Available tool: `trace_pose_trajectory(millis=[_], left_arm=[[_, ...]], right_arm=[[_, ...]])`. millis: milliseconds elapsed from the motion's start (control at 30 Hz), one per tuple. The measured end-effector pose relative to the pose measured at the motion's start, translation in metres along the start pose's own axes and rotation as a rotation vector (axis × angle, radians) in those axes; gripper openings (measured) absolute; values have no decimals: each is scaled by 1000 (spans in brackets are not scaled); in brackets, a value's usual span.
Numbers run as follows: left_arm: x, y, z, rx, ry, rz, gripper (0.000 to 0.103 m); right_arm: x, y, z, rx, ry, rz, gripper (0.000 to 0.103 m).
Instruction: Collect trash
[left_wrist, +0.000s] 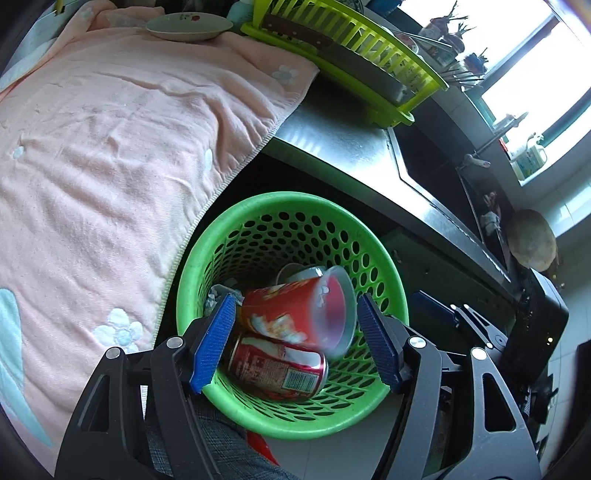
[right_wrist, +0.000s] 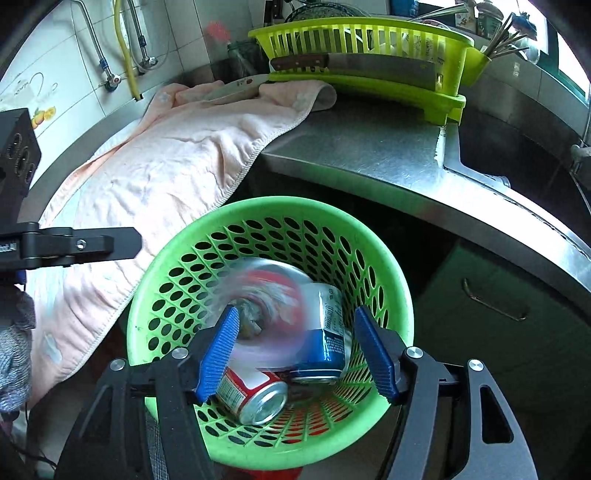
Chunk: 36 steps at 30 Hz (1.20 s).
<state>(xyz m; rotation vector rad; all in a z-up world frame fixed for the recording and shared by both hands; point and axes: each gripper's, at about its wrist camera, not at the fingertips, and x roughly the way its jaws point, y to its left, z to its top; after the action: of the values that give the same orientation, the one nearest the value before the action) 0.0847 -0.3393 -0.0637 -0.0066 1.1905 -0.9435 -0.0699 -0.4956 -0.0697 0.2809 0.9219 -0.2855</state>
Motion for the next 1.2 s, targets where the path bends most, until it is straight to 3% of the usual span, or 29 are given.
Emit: trace_pose_trajectory(millis=[233,600,1200], left_arm=[[-2,-1,-5,10,3,3,67],[-41,8,-16,16,-75,45,71],[-124,4,-52,-29,-304,241,93]], right_arm=[[-12,2,-5,9,-24,9,67],[-33,20,-14,27,-66,34,72],[-71,63,-28,-32,-159,14,88]])
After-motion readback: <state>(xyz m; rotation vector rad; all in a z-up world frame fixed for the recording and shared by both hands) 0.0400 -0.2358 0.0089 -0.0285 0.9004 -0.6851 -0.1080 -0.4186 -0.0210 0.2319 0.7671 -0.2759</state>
